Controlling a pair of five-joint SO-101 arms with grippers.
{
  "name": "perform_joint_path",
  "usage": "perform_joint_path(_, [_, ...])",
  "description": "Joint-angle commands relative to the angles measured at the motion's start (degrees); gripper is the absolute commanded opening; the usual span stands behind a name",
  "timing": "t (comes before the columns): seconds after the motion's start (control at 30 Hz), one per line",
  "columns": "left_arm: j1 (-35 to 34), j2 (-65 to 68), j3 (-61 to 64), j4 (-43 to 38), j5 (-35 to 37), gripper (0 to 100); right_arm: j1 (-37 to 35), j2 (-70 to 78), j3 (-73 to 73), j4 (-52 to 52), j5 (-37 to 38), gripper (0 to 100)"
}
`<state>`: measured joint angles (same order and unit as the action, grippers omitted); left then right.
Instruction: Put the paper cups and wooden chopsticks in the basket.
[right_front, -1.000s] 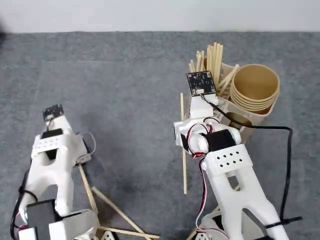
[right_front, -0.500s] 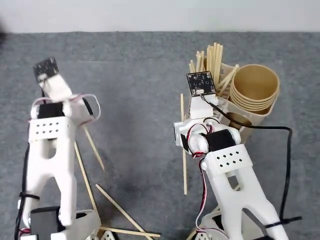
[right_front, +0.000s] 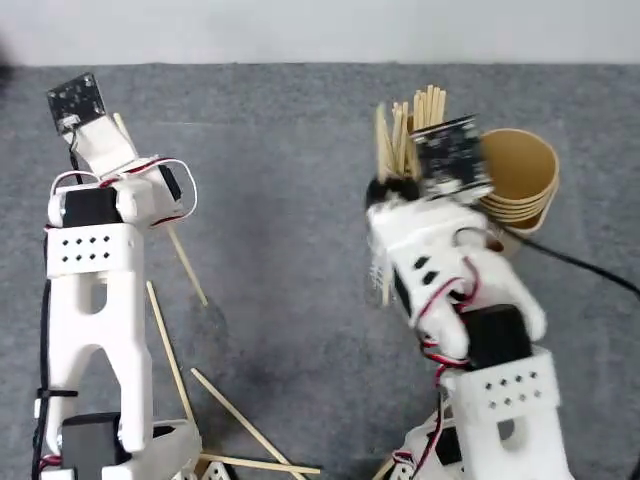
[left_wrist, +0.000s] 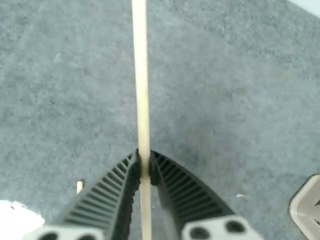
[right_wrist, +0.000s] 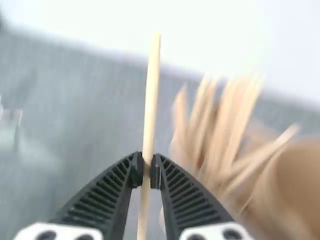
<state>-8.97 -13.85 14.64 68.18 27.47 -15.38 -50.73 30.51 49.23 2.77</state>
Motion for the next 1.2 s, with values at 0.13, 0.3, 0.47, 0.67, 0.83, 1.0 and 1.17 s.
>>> perform_joint_path(0.13, [0.3, -3.3, -2.9, 0.2, 0.6, 1, 9.6, 3.4, -7.7, -18.3, 3.0, 0.8])
perform_joint_path(0.3, [0.3, -3.3, -2.9, 0.2, 0.6, 1, 10.4, 8.0, -7.6, -29.5, 2.8, 0.8])
perform_joint_path(0.47, [0.1, -3.3, -2.9, 0.2, 0.6, 1, 10.6, 11.5, -7.6, -36.5, 0.3, 0.8])
perform_joint_path(0.67, [0.3, -3.3, -2.9, 0.2, 0.6, 1, 10.4, 12.5, -7.6, -38.3, -2.3, 0.8])
perform_joint_path(0.83, [0.3, -3.3, -2.9, 0.2, 0.6, 1, 10.2, 12.5, 1.3, -37.7, -2.0, 1.2])
perform_joint_path(1.0, [0.8, -3.7, -4.4, -0.1, 0.6, 1, 10.2, 11.8, 6.5, -37.1, -1.9, 16.8])
perform_joint_path(1.17, [3.1, -3.7, -10.2, 0.2, 0.6, 1, 9.5, 10.0, 4.9, -34.1, -1.9, 21.5])
